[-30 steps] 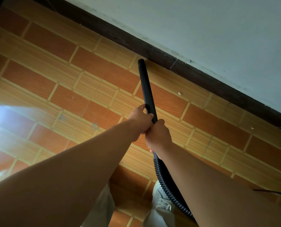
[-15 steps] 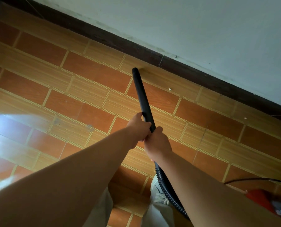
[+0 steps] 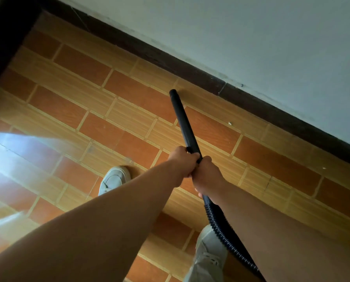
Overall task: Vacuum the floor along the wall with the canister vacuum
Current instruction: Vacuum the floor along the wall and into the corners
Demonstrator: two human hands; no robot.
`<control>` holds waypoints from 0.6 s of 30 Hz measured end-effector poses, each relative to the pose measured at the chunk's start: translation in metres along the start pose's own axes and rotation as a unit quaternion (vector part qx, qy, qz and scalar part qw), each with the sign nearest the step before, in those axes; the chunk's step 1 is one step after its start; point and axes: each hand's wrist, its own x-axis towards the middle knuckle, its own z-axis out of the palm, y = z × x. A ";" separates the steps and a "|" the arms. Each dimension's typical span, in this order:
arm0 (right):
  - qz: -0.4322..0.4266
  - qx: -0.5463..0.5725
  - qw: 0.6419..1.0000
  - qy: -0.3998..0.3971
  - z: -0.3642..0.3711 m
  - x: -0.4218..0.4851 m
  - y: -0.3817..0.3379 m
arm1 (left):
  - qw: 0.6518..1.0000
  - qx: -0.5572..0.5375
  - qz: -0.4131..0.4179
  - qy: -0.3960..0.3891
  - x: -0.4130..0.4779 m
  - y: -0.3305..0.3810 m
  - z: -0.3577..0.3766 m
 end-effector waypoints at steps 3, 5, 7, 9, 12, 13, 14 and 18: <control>-0.001 0.051 0.999 -0.009 0.000 0.007 -0.026 | 1.000 -0.012 0.011 0.013 0.012 0.010 -0.024; -0.001 0.081 0.997 -0.014 0.001 0.013 -0.042 | 0.999 -0.036 0.017 0.023 0.021 0.014 -0.041; -0.005 0.107 0.994 -0.019 0.005 0.020 -0.055 | 0.997 -0.058 0.025 0.034 0.031 0.017 -0.056; -0.009 0.113 0.993 -0.020 0.012 0.026 -0.067 | 0.995 -0.082 0.030 0.049 0.042 0.018 -0.070; -0.020 0.057 0.998 -0.007 0.024 0.030 -0.082 | 0.992 -0.114 0.029 0.050 0.054 0.015 -0.087; -0.026 0.031 0.999 0.001 0.028 0.031 -0.087 | 0.991 -0.122 0.028 0.043 0.057 0.013 -0.092; -0.031 0.005 0.999 0.009 0.031 0.031 -0.092 | 0.991 -0.127 0.029 0.037 0.060 0.012 -0.096; -0.026 -0.015 0.999 0.020 0.039 0.037 -0.113 | 0.990 -0.131 0.038 0.017 0.071 0.014 -0.113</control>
